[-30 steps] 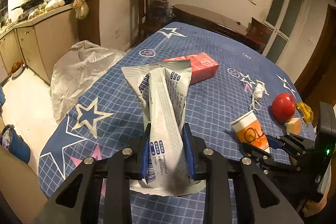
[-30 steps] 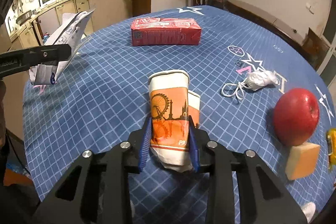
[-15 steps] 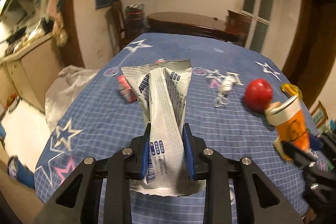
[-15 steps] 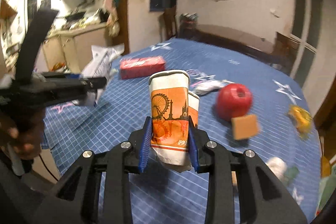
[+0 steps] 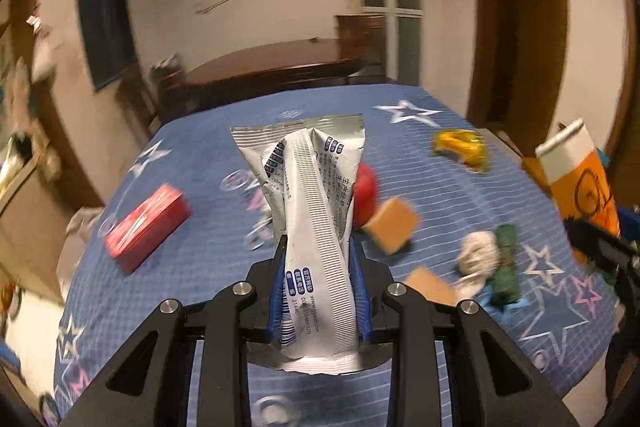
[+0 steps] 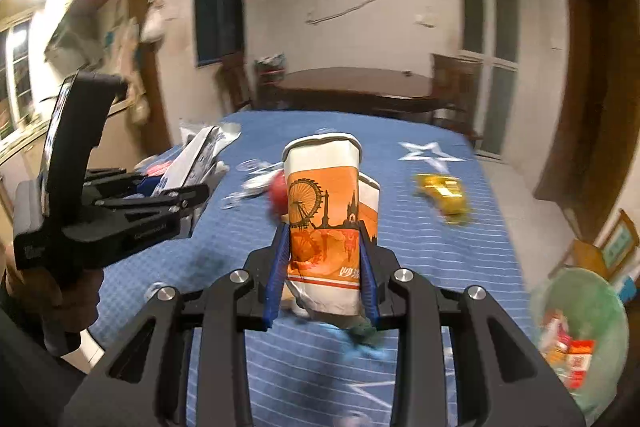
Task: Collect trash
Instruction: 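Carry the wrapper and paper cup over the green bin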
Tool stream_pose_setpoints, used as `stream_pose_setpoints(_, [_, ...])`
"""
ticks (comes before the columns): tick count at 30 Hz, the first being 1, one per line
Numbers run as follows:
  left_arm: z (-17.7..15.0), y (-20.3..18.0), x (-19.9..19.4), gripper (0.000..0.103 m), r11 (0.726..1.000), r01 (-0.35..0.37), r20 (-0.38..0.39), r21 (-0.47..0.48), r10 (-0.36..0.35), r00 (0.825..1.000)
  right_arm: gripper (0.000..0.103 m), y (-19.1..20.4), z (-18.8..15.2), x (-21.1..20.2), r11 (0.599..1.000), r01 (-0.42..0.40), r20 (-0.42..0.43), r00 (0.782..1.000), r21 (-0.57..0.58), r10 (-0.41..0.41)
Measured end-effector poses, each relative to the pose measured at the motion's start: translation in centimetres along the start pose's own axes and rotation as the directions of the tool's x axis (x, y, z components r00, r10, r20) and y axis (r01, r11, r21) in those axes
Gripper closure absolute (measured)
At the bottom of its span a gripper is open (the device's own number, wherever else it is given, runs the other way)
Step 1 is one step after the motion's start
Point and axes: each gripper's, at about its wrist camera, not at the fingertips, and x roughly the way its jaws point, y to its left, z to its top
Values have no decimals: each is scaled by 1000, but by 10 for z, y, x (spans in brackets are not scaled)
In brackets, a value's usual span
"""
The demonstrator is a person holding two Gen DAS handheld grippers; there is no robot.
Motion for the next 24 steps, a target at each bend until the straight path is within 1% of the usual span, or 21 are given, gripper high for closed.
stream_pose_setpoints(5, [17,-56,4,73,995,51,25,87,-53,998,72,-47,-7,-22,992,105,26,994,65,-107])
stream_pose_setpoints(9, [23,-91,5,73,987,85,38,138,-91,995,72,-75,-14,-37,980,165,34,985,112,-170])
stream_pose_setpoints(15, [33,-152,5,73,967,126,54,220,-141,989,72,-108,-28,-57,955,246,30,967,164,-254])
stream_pose_setpoints(20, [37,-189,8,73,950,157,47,271,-177,983,72,-135,-36,-70,927,316,20,945,202,-327])
stream_pose_setpoints(24, [41,-224,11,73,930,181,48,319,-206,977,72,-154,-41,-80,905,363,11,927,222,-374])
